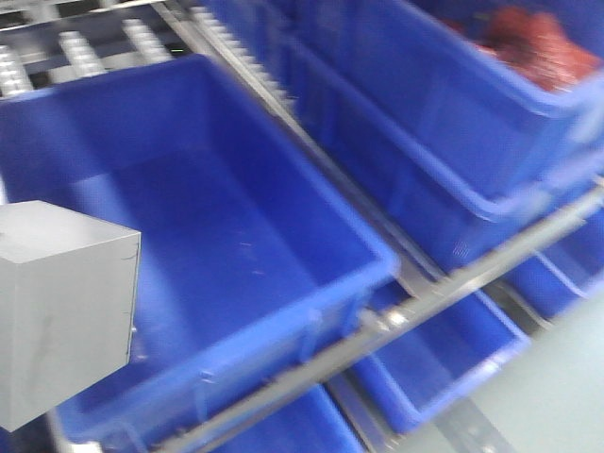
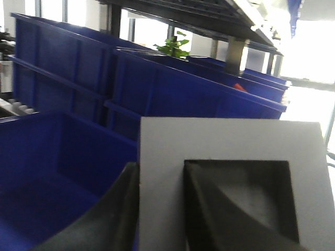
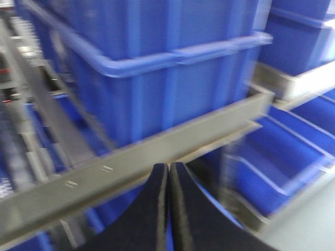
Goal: Sort gray base to blue bin
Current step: 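Turn the base to face the two large blue bins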
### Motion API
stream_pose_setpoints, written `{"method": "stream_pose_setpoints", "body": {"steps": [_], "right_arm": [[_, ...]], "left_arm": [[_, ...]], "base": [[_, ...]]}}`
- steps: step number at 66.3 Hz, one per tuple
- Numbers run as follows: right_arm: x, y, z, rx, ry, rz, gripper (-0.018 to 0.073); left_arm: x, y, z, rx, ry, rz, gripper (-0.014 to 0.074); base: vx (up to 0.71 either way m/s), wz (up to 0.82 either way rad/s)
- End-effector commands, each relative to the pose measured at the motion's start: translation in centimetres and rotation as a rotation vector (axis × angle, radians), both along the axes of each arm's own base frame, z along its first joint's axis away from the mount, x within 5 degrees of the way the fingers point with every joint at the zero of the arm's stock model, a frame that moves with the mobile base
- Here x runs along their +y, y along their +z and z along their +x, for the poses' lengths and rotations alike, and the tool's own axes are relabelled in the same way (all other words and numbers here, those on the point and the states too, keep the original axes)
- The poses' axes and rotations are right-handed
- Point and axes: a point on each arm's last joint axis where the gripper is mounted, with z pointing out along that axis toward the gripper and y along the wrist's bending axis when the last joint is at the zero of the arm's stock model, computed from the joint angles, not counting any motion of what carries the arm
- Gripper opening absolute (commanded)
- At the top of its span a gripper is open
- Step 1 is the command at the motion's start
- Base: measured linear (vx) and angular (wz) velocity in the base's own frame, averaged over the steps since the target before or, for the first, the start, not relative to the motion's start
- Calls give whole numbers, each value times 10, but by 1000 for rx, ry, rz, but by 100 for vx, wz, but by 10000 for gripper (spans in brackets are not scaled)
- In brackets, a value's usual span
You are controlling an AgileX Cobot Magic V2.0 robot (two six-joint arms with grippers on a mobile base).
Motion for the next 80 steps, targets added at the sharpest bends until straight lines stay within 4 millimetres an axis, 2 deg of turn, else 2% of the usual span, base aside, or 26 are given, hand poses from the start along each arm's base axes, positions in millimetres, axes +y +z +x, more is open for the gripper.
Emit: {"method": "stream_pose_setpoints", "body": {"steps": [1,41,80], "right_arm": [[0,5,2,-55,1,-21,-5],[0,5,2,-55,1,-21,-5],[0,5,2,-55,1,-21,-5]], "left_arm": [[1,19,-3,-112,-5,-67,-6],[1,19,-3,-112,-5,-67,-6],[1,19,-3,-112,-5,-67,-6]], "base": [[16,70],[13,61],[2,13]]}}
